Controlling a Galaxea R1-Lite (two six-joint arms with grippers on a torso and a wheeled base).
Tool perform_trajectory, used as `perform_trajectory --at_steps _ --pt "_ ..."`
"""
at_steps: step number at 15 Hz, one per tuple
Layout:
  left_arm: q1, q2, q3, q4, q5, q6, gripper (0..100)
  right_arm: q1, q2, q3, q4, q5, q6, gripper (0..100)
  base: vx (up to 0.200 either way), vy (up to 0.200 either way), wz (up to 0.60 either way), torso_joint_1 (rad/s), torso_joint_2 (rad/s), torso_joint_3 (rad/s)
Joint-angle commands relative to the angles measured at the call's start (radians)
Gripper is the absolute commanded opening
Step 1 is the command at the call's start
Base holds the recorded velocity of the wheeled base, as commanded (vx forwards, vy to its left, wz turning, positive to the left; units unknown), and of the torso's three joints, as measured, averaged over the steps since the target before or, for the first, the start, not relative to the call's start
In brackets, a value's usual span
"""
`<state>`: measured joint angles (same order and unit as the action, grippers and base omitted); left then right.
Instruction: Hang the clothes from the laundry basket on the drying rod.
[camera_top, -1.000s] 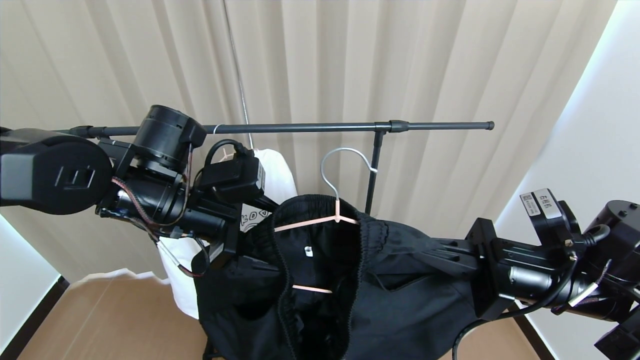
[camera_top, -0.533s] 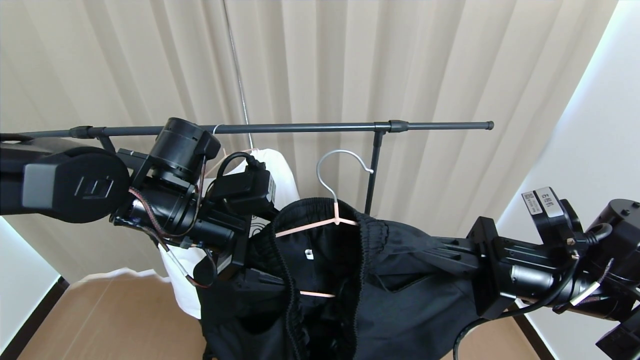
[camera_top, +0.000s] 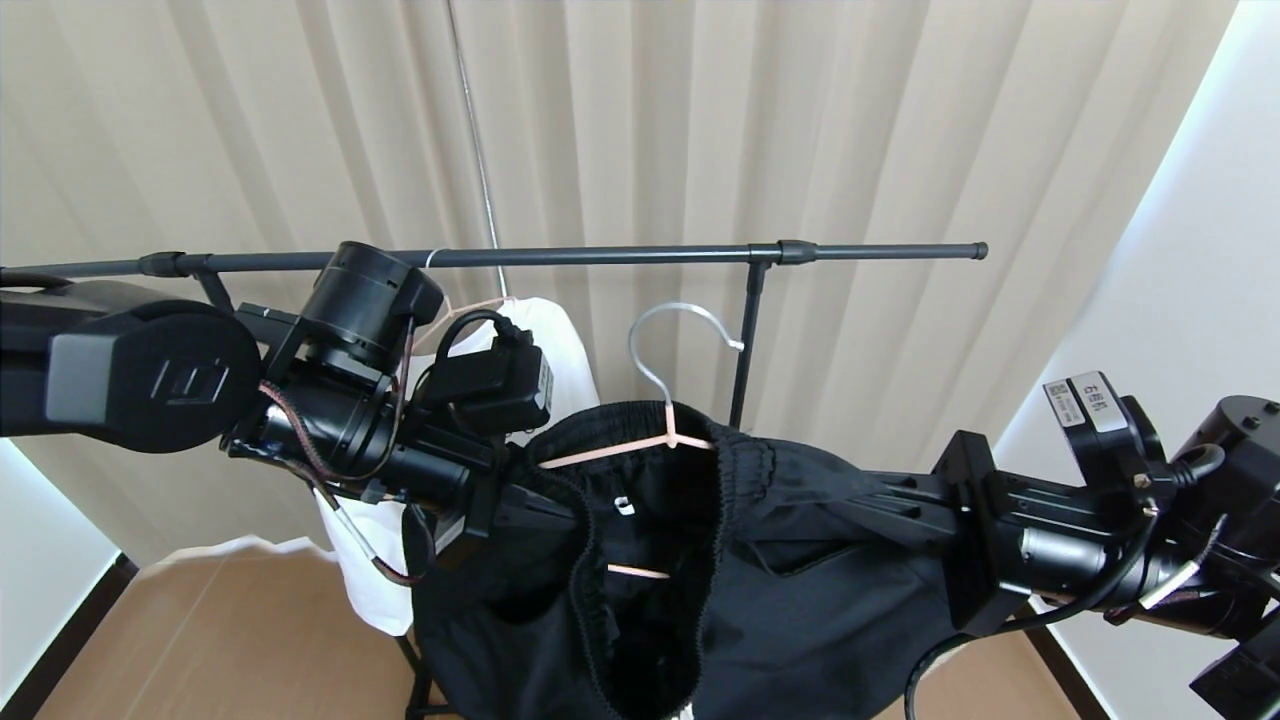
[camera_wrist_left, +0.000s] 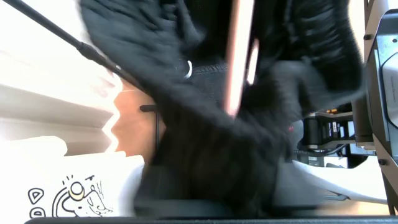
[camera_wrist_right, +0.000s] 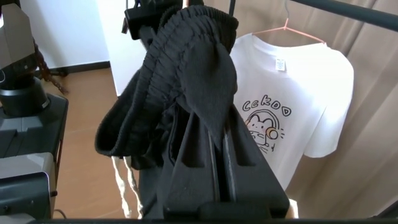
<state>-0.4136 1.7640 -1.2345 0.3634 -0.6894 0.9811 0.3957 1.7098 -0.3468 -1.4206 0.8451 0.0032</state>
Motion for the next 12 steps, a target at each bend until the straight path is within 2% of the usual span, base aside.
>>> perform_trajectory --at_steps 1,4,8,11,12 --pt "0.004 -0.018 0.001 0.002 0.001 0.001 0 0.000 0.002 -0.008 0.000 0.002 0.000 0 0.000 0.000 0.00 0.000 0.00 0.000" --pt "0.004 -0.046 0.010 -0.001 0.002 -0.036 0 0.000 -0.001 -0.027 0.002 0.003 -0.003 0 0.000 0.000 0.00 0.000 0.00 0.000" --pt "0.006 -0.072 0.058 -0.035 0.002 -0.044 0 0.000 -0.002 -0.031 0.008 0.003 0.001 0 0.000 0.000 0.00 0.000 0.00 0.000" --pt "0.007 -0.090 0.121 -0.146 0.002 -0.070 0 0.000 -0.004 -0.024 0.006 0.003 0.001 0 0.000 0.000 0.00 0.000 0.00 0.000" --pt "0.007 -0.103 0.150 -0.193 0.008 -0.101 0 0.000 -0.004 -0.021 0.008 0.003 -0.002 0 0.000 0.000 0.00 0.000 0.00 0.000"
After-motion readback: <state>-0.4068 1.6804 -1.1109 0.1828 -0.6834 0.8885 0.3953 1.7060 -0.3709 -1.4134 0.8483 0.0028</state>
